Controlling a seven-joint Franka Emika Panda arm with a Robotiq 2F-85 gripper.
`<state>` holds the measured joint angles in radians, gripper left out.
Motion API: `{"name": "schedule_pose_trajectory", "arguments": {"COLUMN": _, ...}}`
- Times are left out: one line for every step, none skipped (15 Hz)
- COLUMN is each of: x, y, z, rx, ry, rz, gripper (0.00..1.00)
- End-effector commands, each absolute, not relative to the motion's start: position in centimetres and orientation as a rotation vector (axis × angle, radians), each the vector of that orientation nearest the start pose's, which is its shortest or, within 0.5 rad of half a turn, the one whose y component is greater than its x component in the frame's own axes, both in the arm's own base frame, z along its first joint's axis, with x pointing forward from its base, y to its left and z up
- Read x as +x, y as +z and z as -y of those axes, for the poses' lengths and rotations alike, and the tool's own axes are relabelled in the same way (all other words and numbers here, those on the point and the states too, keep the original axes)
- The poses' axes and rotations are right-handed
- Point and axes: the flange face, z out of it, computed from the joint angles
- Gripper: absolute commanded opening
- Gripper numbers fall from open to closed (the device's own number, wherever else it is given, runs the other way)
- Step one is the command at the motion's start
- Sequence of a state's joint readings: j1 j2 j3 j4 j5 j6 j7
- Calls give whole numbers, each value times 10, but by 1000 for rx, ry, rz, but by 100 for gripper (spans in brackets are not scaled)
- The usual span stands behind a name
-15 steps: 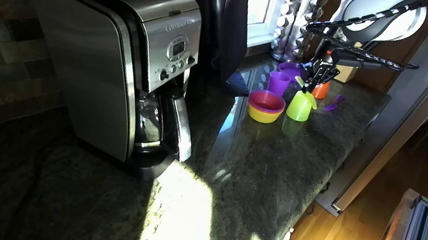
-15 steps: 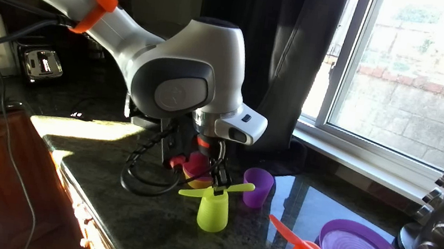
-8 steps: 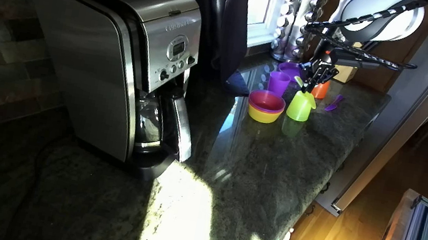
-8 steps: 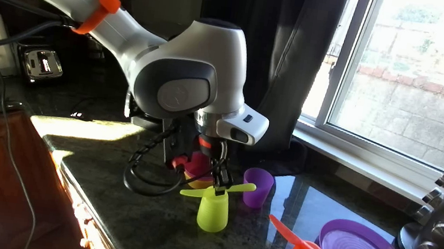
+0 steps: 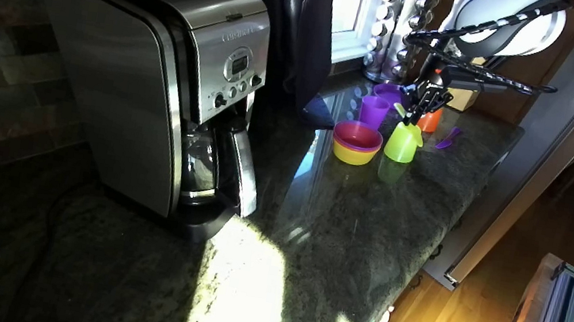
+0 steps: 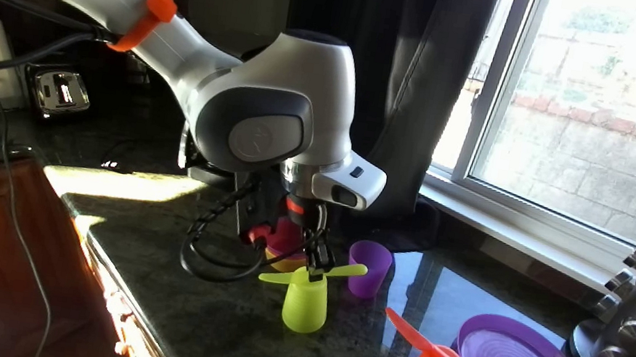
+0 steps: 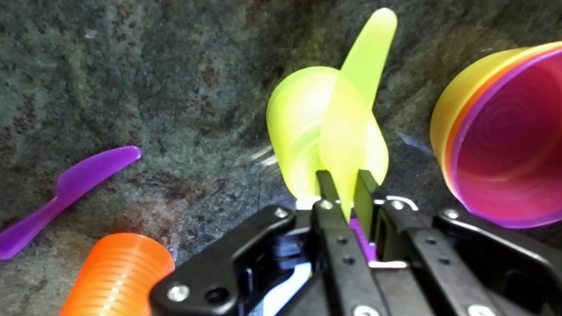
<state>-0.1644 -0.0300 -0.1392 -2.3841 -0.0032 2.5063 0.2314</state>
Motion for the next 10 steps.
{"name": "schedule_pose_trajectory", "arguments": {"x": 485, "y": 345, "z": 151, "rx": -3010, "ry": -216, "rz": -849, "gripper": 34}}
{"name": "schedule_pose_trajectory", "arguments": {"x": 485, "y": 345, "z": 151, "rx": -3010, "ry": -215, "rz": -850, "gripper": 44}}
{"name": "schedule_pose_trajectory", "arguments": {"x": 485, "y": 345, "z": 151, "rx": -3009, "ry": -216, "rz": -851, "gripper": 46}}
{"name": "schedule_pose_trajectory", "arguments": {"x": 486, "y": 345, "z": 151, "rx": -3009, "ry": -216, "rz": -852, "gripper": 51}}
{"name": "schedule_pose_trajectory", "arguments": {"x": 485, "y": 346, "z": 150, "rx": -3009, "ry": -217, "rz": -852, "gripper": 60}}
{"name": "schedule_pose_trajectory", "arguments": {"x": 485, "y": 346, "z": 150, "rx": -3009, "ry": -218, "rz": -851, "gripper": 66}}
{"name": "schedule_pose_trajectory", "arguments": {"x": 485, "y": 346, "z": 150, "rx": -3009, "ry": -218, "rz": -851, "gripper": 69}}
{"name": "schedule_pose_trajectory", "arguments": {"x": 485, "y": 346, "z": 150, "rx": -3010, "ry": -219, "rz": -849, "gripper": 67}}
{"name": "schedule_pose_trajectory", "arguments": {"x": 485, "y": 346, "z": 149, "rx": -3010, "ry": -219, "rz": -849, "gripper": 51}}
{"name": "schedule_pose_trajectory", "arguments": {"x": 485, "y": 346, "z": 149, "rx": -3010, "ry": -219, "rz": -849, "gripper": 43}}
